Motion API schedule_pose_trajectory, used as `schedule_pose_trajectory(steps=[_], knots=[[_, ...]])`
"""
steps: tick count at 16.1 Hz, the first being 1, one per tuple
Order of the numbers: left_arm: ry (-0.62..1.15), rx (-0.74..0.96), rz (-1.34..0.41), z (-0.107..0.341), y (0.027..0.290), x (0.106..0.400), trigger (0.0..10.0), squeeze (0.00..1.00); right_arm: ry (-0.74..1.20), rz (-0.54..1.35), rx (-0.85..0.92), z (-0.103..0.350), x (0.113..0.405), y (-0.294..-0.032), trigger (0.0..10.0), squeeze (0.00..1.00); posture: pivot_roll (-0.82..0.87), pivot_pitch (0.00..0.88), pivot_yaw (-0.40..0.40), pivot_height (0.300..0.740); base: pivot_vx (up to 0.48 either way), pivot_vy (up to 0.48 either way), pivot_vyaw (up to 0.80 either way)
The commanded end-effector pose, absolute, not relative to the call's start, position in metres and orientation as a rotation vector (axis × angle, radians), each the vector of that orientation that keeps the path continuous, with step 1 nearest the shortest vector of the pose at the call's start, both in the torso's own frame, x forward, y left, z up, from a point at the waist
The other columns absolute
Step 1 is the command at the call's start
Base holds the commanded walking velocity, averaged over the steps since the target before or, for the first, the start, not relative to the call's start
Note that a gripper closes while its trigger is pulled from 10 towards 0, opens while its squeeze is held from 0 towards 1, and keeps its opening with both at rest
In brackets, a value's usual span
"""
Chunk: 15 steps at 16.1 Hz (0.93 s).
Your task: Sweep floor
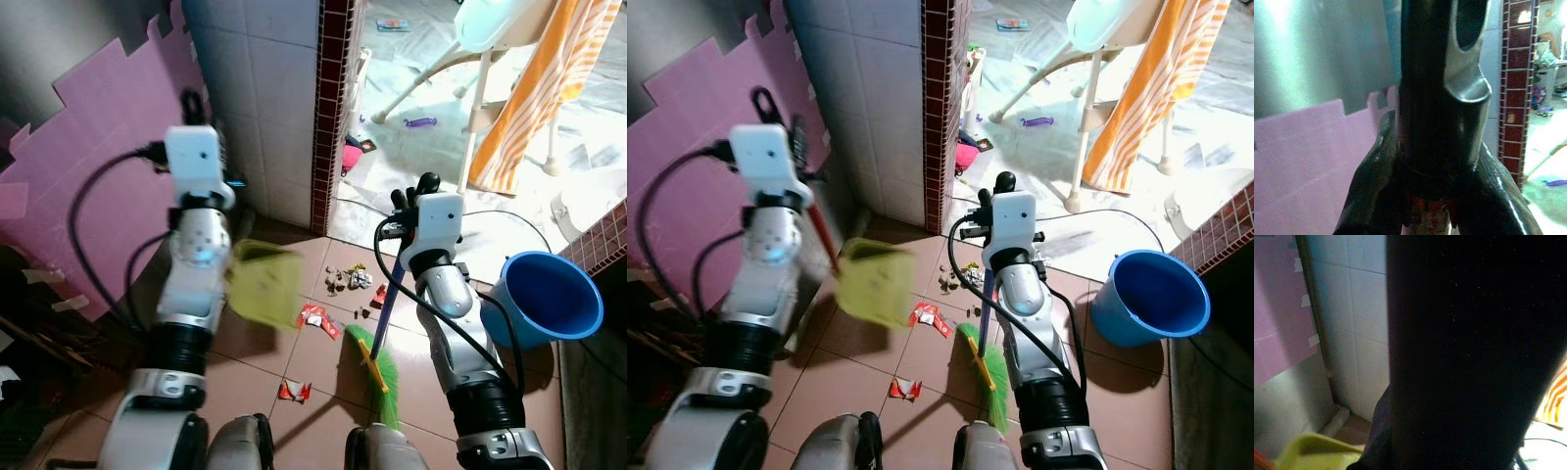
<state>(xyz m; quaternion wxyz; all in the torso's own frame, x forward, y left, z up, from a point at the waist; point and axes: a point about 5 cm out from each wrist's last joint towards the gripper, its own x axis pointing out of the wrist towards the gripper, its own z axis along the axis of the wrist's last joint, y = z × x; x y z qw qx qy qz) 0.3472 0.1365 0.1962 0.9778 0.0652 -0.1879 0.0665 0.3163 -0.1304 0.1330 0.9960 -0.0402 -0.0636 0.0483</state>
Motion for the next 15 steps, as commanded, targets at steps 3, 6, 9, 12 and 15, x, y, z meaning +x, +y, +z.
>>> schedule_pose_trajectory(steps=[3, 6, 9, 12, 15], knots=[[-0.292, 0.208, 0.135, 0.165, 0.146, 0.338, 10.0, 0.0, -0.142, 0.078, -0.105, 0.138, 0.319, -0.134, 10.0, 0.0, -0.08, 0.154, 0.013, 0.74, 0.0, 0.0, 0.0], [-0.231, 0.224, 0.122, 0.146, 0.144, 0.334, 10.0, 0.0, -0.148, 0.068, -0.123, 0.142, 0.321, -0.138, 10.0, 0.0, -0.08, 0.17, 0.008, 0.74, 0.0, 0.0, 0.0], [-0.195, 0.236, 0.122, 0.127, 0.139, 0.331, 10.0, 0.0, -0.168, 0.063, -0.126, 0.154, 0.323, -0.133, 10.0, 0.0, -0.09, 0.212, 0.019, 0.74, 0.0, 0.0, 0.0], [-0.134, 0.219, 0.149, 0.107, 0.138, 0.333, 10.0, 0.0, -0.152, 0.029, -0.067, 0.155, 0.322, -0.125, 10.0, 0.0, -0.1, 0.197, 0.026, 0.74, 0.0, 0.0, 0.0], [-0.03, 0.142, 0.176, 0.09, 0.127, 0.337, 10.0, 0.0, 0.003, -0.092, 0.164, 0.138, 0.326, -0.138, 10.0, 0.0, -0.11, 0.168, 0.022, 0.74, 0.0, 0.0, 0.0]])
